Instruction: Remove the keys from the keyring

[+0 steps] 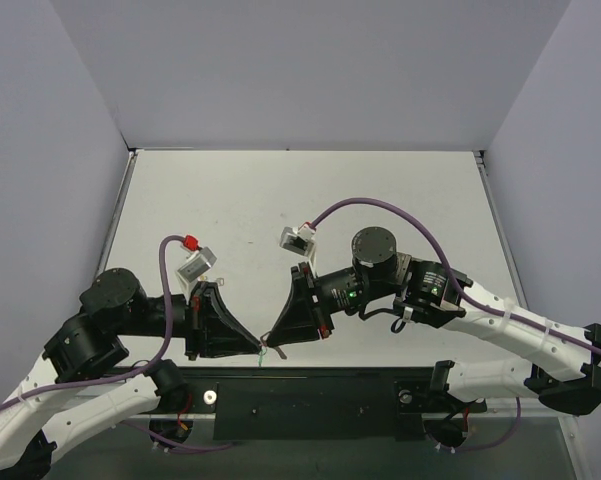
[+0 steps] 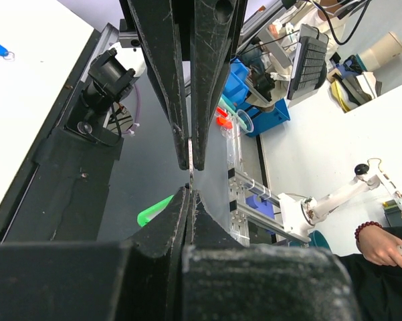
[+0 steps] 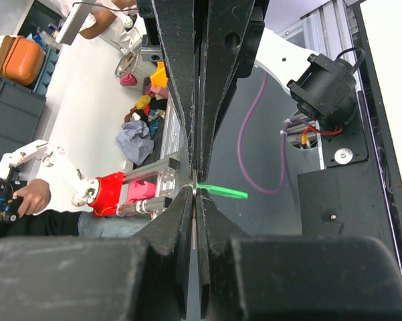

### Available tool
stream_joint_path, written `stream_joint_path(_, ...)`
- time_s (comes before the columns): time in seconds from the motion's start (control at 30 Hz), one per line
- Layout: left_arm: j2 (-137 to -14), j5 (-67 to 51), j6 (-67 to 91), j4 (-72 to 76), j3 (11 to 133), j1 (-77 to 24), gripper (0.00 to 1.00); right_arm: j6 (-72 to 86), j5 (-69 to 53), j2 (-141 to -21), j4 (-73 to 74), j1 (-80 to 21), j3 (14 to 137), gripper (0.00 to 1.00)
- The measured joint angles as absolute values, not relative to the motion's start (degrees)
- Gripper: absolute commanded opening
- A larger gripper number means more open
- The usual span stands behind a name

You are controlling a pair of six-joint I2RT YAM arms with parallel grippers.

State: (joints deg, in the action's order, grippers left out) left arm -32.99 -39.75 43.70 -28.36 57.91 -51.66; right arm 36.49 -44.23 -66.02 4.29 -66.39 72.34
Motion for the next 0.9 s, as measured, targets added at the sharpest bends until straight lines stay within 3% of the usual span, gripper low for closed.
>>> stream_joint_path(0.47,-31.2,-38.5,43.7,-29.0,57.1,-51.7,0.0,36.3,-40.7,-66.0,4.3,-66.3,72.3,0.0)
stream_joint_path(0.9,-27.3,-25.7,41.4,-33.5,56.6,-51.7,0.0,37.9,-14.7,-60.4,9.5,-64.6,68.0,0.0)
